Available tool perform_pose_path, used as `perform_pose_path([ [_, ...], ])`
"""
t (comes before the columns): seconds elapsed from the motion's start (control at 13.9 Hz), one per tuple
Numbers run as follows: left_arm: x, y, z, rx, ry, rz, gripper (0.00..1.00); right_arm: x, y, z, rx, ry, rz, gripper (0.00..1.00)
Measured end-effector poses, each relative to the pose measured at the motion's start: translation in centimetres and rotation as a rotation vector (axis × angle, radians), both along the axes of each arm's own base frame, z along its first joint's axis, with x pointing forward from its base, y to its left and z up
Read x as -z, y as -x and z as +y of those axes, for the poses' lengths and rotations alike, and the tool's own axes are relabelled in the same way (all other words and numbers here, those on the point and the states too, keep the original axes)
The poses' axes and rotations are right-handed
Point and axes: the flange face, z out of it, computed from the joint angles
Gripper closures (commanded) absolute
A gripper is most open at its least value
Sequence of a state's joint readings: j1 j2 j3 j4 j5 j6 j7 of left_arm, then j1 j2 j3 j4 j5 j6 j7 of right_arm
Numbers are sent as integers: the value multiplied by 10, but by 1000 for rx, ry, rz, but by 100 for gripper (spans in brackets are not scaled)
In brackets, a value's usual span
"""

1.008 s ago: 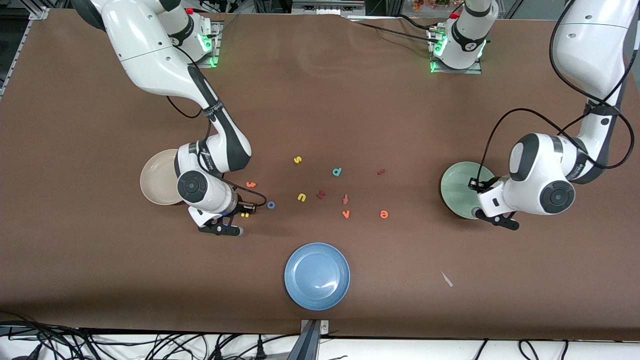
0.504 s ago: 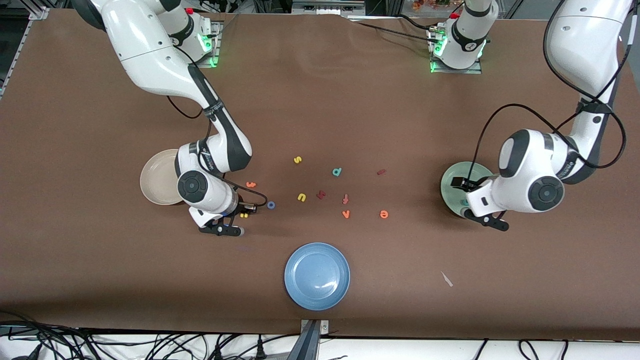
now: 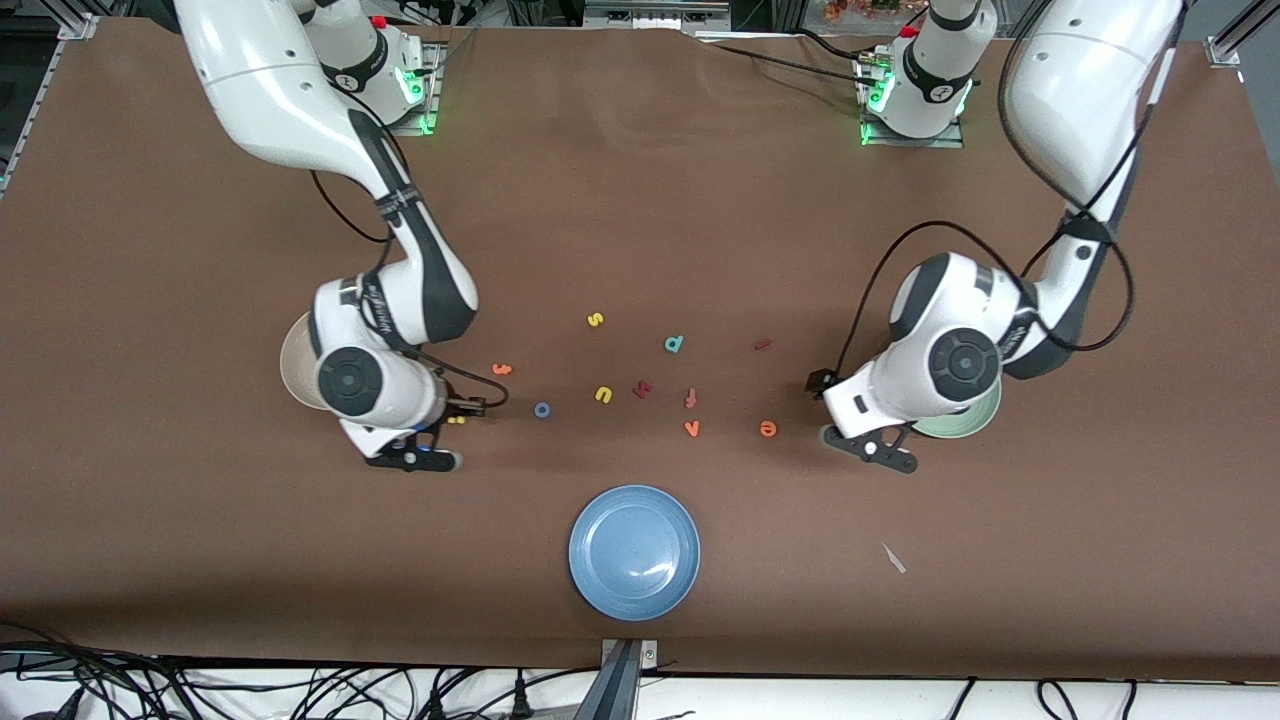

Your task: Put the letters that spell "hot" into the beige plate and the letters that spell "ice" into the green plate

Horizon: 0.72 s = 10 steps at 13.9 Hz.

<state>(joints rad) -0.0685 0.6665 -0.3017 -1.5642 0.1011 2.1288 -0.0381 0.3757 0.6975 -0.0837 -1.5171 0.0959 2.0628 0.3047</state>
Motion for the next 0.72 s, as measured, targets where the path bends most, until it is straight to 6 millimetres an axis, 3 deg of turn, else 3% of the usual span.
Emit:
perform_pose_path([
  [0.22, 28, -2, -24, -25, 39, -48, 0, -11, 20, -52, -22, 16, -10, 100],
  [0.5, 54, 4, -52, -29, 64, -70, 0, 0, 70, -125, -51, 20, -62, 100],
  [0.58, 58, 5, -54, -25, 64, -66, 3, 4, 81, -140, -65, 21, -61, 95],
  [0.65, 62, 6, -56, -21, 64, -64, 14, 8, 89, -152, -73, 23, -56, 79],
  [0.72, 65, 7, -57, -5, 57, -68, 16, 11, 94, -161, -71, 26, -55, 57],
])
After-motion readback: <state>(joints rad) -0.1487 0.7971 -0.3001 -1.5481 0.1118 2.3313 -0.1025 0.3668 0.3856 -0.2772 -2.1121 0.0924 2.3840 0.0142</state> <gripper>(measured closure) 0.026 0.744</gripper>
